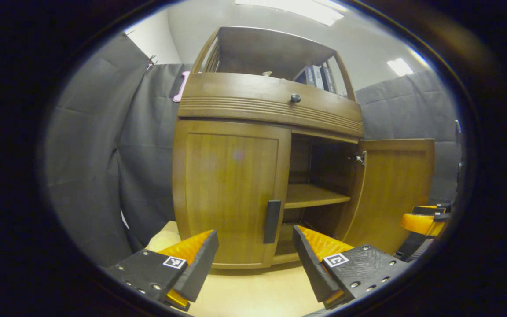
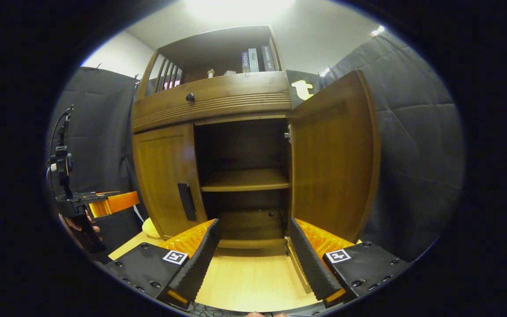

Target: Open the right door of the double-door shoe cabinet with the right hand, and open the left door with the left hand.

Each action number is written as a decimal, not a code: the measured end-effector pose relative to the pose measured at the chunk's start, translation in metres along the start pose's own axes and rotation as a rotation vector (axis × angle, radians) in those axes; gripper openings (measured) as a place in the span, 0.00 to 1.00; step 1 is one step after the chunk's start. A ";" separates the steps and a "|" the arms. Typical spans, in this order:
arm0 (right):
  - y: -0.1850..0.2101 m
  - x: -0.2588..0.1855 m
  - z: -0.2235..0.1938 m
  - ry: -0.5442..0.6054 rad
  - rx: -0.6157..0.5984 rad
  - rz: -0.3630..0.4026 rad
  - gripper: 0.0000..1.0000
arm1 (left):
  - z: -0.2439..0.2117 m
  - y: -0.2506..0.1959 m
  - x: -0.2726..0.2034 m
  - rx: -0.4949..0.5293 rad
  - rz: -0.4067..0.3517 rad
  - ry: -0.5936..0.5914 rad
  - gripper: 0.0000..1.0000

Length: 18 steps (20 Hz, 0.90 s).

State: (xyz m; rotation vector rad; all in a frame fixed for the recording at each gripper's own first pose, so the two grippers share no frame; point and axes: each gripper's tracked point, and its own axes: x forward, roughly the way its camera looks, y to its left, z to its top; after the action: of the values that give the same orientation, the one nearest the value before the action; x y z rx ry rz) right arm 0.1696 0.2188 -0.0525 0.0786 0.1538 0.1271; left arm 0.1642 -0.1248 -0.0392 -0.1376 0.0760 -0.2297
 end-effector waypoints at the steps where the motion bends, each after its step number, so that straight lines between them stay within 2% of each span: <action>1: 0.003 0.007 -0.001 -0.001 0.004 0.014 0.93 | 0.001 -0.001 0.012 -0.002 0.007 0.003 0.99; 4: -0.001 0.020 -0.008 -0.004 -0.011 0.014 0.98 | 0.007 -0.007 0.047 -0.016 0.015 0.003 0.99; 5: -0.001 0.023 -0.011 -0.001 -0.012 0.017 0.92 | 0.004 -0.005 0.060 -0.017 0.021 0.008 0.99; 6: 0.000 0.031 -0.013 0.003 -0.008 0.029 0.92 | 0.002 -0.005 0.069 -0.015 0.027 0.013 0.99; 12: 0.007 0.067 -0.013 0.002 -0.011 0.084 0.93 | -0.030 -0.023 0.126 0.004 0.026 0.064 0.99; 15: 0.009 0.077 -0.017 0.002 -0.031 0.101 0.98 | -0.044 -0.036 0.148 0.037 0.027 0.080 0.99; 16: 0.009 0.081 -0.017 0.002 -0.037 0.106 0.92 | -0.048 -0.040 0.154 0.042 0.027 0.085 0.99; 17: 0.009 0.083 -0.018 0.001 -0.043 0.110 0.92 | -0.052 -0.041 0.159 0.044 0.024 0.088 0.99; 18: 0.009 0.085 -0.019 0.003 -0.046 0.112 0.96 | -0.053 -0.036 0.164 0.052 0.046 0.078 0.91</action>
State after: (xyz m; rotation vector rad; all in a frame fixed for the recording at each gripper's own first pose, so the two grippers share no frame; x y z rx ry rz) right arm 0.2490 0.2399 -0.0830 0.0413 0.1491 0.2424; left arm 0.3107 -0.2046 -0.0963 -0.0756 0.1501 -0.1905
